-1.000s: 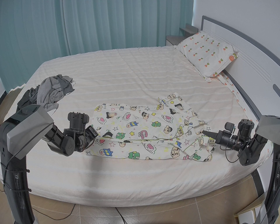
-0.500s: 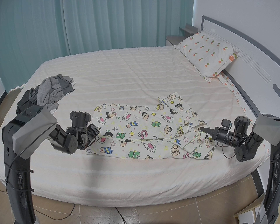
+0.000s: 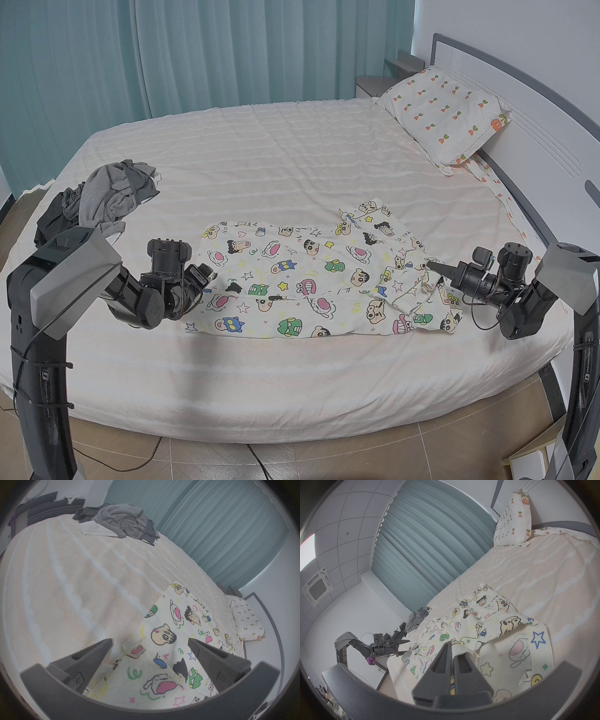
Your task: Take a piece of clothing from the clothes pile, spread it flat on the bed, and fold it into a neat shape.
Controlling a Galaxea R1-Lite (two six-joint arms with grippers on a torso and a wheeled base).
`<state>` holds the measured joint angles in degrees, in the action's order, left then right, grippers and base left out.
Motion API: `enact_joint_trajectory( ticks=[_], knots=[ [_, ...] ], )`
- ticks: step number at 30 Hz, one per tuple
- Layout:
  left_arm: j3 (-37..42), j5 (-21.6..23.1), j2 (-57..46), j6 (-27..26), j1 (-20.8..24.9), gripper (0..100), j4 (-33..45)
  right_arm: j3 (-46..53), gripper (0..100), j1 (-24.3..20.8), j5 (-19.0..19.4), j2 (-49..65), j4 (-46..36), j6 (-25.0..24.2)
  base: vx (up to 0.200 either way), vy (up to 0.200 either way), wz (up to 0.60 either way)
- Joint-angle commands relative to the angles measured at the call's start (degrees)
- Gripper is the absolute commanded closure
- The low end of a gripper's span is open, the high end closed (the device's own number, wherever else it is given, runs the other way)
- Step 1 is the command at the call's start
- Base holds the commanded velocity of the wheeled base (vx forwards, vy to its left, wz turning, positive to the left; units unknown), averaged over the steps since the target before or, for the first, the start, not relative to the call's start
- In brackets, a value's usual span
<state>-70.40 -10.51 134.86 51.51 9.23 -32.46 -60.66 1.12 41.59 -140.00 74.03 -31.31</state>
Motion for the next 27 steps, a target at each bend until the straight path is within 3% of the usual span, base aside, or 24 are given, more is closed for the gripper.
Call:
enact_joint_trajectory(
  ticks=[1,13,14,27],
  knots=[
    [0.53,-0.04,-0.74,0.35,-2.02,0,-0.06,-2.09,100,0.11,-0.11,-1.33,-1.17,-0.16,0.000,0.000,0.00],
    [3.69,1.63,-3.29,0.61,-6.77,0,-0.06,-4.12,100,0.20,-0.81,-2.21,-5.13,-0.16,0.000,0.000,0.00],
    [4.13,2.51,-4.00,0.97,-7.12,0,-0.06,-4.38,0,0.20,-0.81,-2.30,-5.22,-0.16,0.000,0.000,0.00],
    [11.51,6.55,-10.41,3.16,-10.81,0,-0.50,-4.12,0,4.15,-1.08,-2.03,-6.27,-0.34,0.000,0.000,0.00]
  ],
)
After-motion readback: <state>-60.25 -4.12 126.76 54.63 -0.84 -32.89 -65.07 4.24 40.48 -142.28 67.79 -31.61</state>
